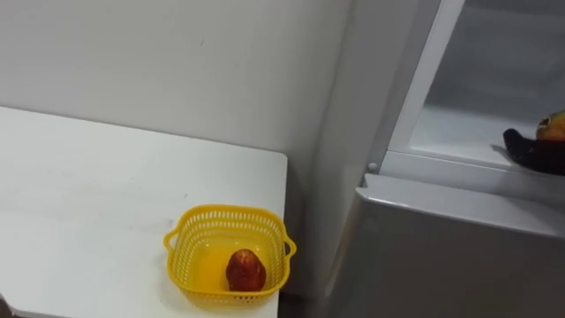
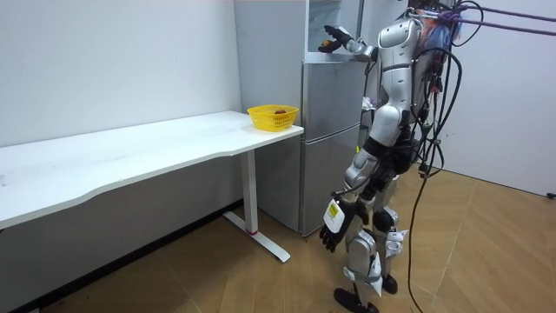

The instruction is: Retrieve from the upper fridge

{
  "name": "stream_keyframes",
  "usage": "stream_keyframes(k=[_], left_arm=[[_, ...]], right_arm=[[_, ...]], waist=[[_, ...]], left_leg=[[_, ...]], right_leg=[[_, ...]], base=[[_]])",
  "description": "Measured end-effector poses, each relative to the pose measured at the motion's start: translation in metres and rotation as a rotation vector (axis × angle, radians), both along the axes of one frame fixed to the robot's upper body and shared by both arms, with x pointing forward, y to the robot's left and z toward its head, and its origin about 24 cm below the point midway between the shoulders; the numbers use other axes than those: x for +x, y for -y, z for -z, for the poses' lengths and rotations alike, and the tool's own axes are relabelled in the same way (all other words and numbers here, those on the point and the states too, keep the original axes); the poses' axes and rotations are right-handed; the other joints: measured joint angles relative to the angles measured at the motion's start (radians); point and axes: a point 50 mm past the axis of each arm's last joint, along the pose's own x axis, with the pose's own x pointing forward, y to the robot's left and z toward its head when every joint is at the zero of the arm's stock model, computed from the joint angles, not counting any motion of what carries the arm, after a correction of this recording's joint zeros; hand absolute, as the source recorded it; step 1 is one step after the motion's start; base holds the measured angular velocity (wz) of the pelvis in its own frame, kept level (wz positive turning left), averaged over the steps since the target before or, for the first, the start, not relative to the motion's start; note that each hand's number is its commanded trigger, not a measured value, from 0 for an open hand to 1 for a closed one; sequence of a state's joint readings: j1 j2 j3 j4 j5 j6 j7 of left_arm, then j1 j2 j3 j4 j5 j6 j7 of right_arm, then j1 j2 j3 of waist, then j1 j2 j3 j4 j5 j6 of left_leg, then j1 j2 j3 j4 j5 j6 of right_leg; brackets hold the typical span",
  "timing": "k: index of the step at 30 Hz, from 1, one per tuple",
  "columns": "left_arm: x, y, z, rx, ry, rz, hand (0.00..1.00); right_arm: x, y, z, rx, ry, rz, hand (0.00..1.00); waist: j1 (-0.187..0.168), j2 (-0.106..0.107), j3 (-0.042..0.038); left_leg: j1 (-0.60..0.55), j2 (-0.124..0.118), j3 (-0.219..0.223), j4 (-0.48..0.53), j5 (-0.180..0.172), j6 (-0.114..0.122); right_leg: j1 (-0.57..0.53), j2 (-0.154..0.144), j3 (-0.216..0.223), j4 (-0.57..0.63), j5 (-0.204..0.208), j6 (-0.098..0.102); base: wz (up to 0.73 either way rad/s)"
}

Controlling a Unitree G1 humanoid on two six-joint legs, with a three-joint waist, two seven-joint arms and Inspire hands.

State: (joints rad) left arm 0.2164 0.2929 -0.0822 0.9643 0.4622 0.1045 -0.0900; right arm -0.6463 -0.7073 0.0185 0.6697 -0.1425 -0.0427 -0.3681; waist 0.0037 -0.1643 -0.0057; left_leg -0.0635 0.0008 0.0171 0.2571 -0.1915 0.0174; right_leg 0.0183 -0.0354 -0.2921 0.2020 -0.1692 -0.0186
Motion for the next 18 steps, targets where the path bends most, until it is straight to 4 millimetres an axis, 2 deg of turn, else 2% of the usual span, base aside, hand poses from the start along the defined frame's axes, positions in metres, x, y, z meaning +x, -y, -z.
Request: stream_keyframes(k=[7, 12, 13, 14, 15, 16, 17, 18], left_arm=[[0.0010, -0.0007, -0.0003, 0.002, 0.002, 0.000, 0.00], [-0.0004, -0.0013, -0.0002, 0.006, -0.005, -0.003, 0.00], [-0.0007, -0.0016, -0.0002, 0.007, -0.008, -0.005, 0.00], [-0.0012, -0.0019, -0.0001, 0.009, -0.013, -0.007, 0.00], [-0.0015, -0.0021, -0.0001, 0.010, -0.016, -0.009, 0.00], [-0.0020, -0.0024, -0.0001, 0.012, -0.019, -0.011, 0.00], [-0.0023, -0.0026, -0.0001, 0.011, -0.022, -0.011, 0.00], [-0.0022, -0.0026, -0.0001, 0.011, -0.023, -0.011, 0.00]], right_arm=[[0.0031, 0.0058, -0.0001, 0.055, -0.033, -0.009, 0.00], [0.0042, 0.0072, 0.0023, 0.076, -0.065, -0.024, 0.00], [0.0044, 0.0074, 0.0030, 0.084, -0.074, -0.027, 0.08], [0.0045, 0.0081, 0.0039, 0.091, -0.084, -0.030, 0.29], [0.0045, 0.0085, 0.0043, 0.094, -0.090, -0.032, 0.56], [0.0048, 0.0090, 0.0049, 0.102, -0.103, -0.037, 0.95], [0.0054, 0.0096, 0.0055, 0.115, -0.112, -0.043, 1.00], [0.0056, 0.0100, 0.0059, 0.122, -0.117, -0.044, 1.00]], waist=[[0.001, -0.005, -0.0014], [0.003, -0.007, 0.0008], [0.003, -0.009, 0.0003], [0.002, -0.010, -0.0008], [0.002, -0.011, -0.0015], [0.002, -0.013, -0.0026], [0.004, -0.013, -0.0028], [0.004, -0.014, -0.0031]], left_leg=[[0.002, 0.001, 0.003, 0.000, 0.000, 0.000], [0.004, 0.002, 0.003, 0.000, 0.000, 0.000], [0.004, 0.002, 0.003, 0.000, 0.000, 0.000], [0.003, 0.002, 0.003, 0.000, 0.000, 0.000], [0.003, 0.002, 0.003, 0.000, 0.000, 0.000], [0.003, 0.002, 0.003, 0.000, 0.000, 0.000], [0.003, 0.003, 0.003, 0.000, 0.000, 0.000], [0.004, 0.003, 0.003, 0.000, 0.000, 0.000]], right_leg=[[0.001, 0.000, 0.000, 0.000, 0.000, 0.000], [0.001, 0.000, 0.000, 0.002, 0.000, 0.000], [0.001, 0.000, 0.000, 0.002, 0.000, 0.000], [0.001, 0.000, -0.001, 0.002, 0.000, 0.000], [0.001, 0.000, -0.001, 0.002, 0.000, 0.000], [0.001, 0.000, -0.001, 0.002, 0.000, 0.000], [0.001, 0.000, -0.001, 0.002, 0.000, 0.000], [0.001, 0.000, -0.001, 0.003, 0.000, 0.000]], base=[[0.00], [0.00], [0.00], [0.00], [0.00], [0.00], [0.00], [0.00]])
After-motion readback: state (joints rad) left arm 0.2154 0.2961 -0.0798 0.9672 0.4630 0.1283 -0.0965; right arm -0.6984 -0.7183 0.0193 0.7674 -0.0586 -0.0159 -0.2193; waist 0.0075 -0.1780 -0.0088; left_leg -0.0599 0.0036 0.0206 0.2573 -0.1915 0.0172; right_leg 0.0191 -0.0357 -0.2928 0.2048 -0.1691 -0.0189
